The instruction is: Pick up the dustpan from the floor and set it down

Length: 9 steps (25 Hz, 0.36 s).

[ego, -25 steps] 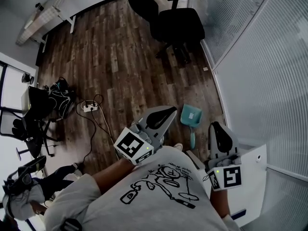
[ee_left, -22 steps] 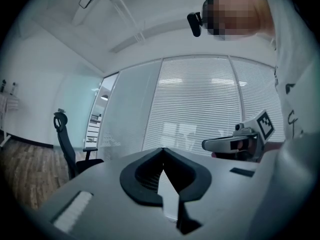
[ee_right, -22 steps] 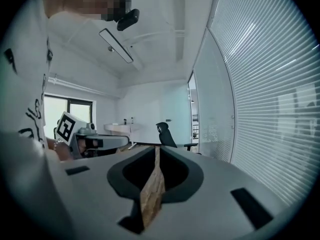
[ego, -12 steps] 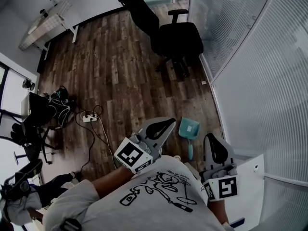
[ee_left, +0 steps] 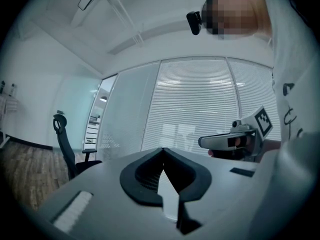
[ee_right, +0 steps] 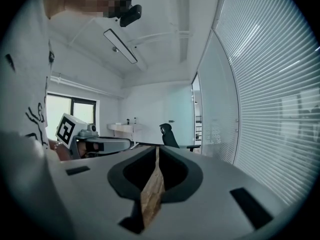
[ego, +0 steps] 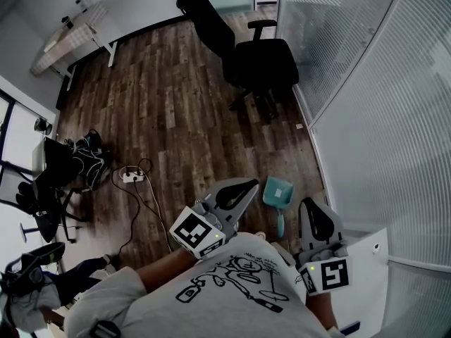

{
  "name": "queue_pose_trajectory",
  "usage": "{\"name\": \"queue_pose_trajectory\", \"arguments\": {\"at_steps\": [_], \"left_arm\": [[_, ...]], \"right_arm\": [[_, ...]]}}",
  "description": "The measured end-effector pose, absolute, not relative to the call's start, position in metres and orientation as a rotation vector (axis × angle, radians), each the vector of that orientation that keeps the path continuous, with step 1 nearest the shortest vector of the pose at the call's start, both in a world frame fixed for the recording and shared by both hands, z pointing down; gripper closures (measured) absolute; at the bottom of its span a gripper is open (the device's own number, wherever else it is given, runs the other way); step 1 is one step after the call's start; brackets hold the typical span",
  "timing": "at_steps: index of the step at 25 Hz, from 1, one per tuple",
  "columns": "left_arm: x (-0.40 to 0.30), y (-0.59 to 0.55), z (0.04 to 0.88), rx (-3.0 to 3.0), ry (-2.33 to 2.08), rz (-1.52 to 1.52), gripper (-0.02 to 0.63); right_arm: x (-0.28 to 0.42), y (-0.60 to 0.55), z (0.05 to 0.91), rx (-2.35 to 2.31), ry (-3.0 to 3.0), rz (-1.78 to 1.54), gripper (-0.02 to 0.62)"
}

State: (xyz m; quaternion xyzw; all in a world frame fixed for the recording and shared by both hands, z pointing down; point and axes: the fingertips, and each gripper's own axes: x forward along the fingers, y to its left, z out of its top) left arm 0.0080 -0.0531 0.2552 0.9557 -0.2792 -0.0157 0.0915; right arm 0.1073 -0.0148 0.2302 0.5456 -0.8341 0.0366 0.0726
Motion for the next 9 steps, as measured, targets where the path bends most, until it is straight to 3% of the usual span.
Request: {"name": "queue_pose_trajectory", "arguments": {"at_steps": [9], "left_arm": [[-0.009, -0.040, 0.256, 2.840, -0.840, -0.043, 0.604]], "right_arm": [[0.087, -0.004, 0.230, 1.617, -2.515, 0.109, 0.577]]}}
